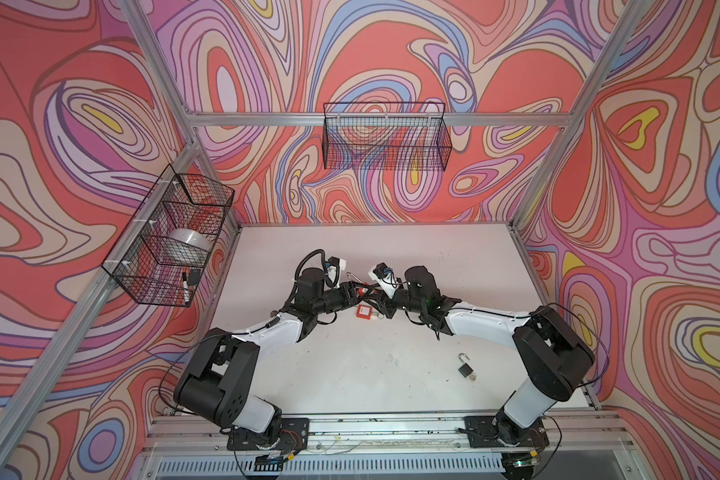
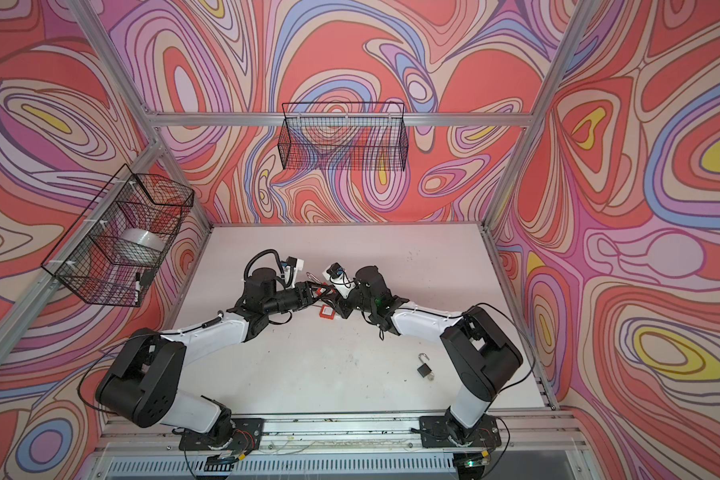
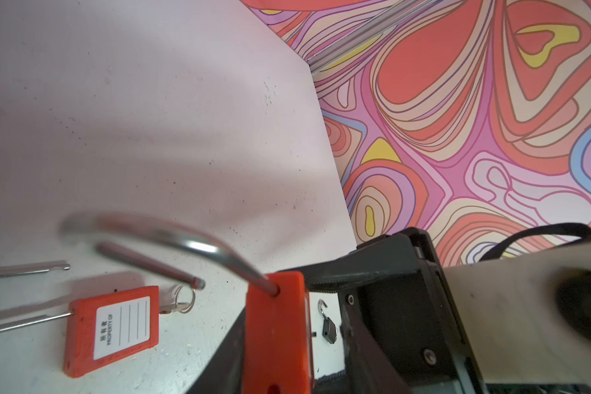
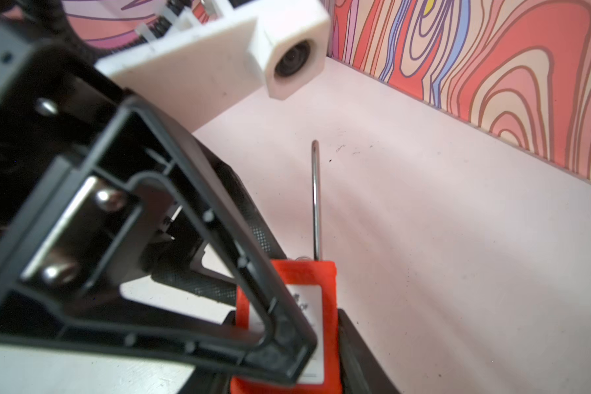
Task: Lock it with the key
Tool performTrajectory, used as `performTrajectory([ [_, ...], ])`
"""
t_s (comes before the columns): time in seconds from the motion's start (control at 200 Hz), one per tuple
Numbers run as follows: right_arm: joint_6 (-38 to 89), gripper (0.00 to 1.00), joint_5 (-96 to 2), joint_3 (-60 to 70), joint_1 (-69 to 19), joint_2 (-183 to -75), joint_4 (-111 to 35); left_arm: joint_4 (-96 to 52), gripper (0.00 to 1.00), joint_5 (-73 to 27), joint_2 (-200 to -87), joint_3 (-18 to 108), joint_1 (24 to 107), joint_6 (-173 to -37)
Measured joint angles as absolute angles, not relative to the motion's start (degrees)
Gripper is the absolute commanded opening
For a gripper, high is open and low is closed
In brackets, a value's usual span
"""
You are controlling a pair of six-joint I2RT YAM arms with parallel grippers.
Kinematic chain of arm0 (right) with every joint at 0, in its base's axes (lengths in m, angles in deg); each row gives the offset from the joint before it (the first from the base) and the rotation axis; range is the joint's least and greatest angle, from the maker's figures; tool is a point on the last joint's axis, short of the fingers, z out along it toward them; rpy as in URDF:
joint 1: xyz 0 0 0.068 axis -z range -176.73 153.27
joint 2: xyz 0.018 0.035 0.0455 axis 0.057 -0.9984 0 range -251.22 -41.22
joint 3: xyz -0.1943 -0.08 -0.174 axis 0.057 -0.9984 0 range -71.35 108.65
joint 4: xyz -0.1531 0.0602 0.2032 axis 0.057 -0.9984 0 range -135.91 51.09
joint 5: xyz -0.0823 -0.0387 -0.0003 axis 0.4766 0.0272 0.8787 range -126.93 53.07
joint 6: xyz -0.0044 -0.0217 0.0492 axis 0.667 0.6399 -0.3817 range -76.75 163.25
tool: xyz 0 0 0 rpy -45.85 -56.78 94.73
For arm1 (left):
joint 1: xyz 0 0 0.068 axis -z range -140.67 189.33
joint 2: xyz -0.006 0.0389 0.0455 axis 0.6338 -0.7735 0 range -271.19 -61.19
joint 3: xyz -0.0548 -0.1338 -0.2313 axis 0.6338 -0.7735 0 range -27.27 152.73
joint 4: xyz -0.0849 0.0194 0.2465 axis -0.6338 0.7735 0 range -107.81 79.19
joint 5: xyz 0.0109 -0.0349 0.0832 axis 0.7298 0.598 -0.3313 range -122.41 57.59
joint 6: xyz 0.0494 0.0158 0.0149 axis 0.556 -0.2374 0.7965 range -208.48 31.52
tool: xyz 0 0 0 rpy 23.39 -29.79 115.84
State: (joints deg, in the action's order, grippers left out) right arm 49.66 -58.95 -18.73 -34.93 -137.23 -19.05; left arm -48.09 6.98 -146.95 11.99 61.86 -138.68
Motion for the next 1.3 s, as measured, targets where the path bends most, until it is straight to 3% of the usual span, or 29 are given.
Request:
performTrajectory([
  [0.275,51.8,0.37,-58.8,-18.6,-34.8,-137.2,-19.2,-48.1,0.00,6.5,-147.1,12.0,61.6,-140.0],
  [0.31,51.9,0.43,-58.8,-18.6,-34.8,-137.2,-19.1,-48.2,0.00,6.5,-147.1,12.0,61.6,-140.0],
  [0.426,52.5,0.78,-58.4,-18.6,-34.8,-136.9,-19.1,-49.1,0.00,6.6,-147.1,12.0,61.9,-140.4],
  [0.511,52.7,0.86,-57.6,-19.1,-34.8,-135.8,-18.5,-51.0,0.00,6.6,-147.1,12.0,62.2,-141.2],
  [0.691,48.0,0.89,-57.9,-23.4,-31.7,-129.4,-13.1,-57.4,0.00,4.4,-146.5,12.0,62.3,-144.1],
  [0.881,31.4,0.90,-62.2,-27.0,-23.5,-124.3,-1.4,-66.8,0.00,1.2,-146.0,12.3,62.3,-148.8],
  [1.297,-6.1,0.84,-75.1,-16.0,-19.6,-132.2,9.7,-84.1,0.00,-5.8,-146.0,14.2,62.3,-156.4],
])
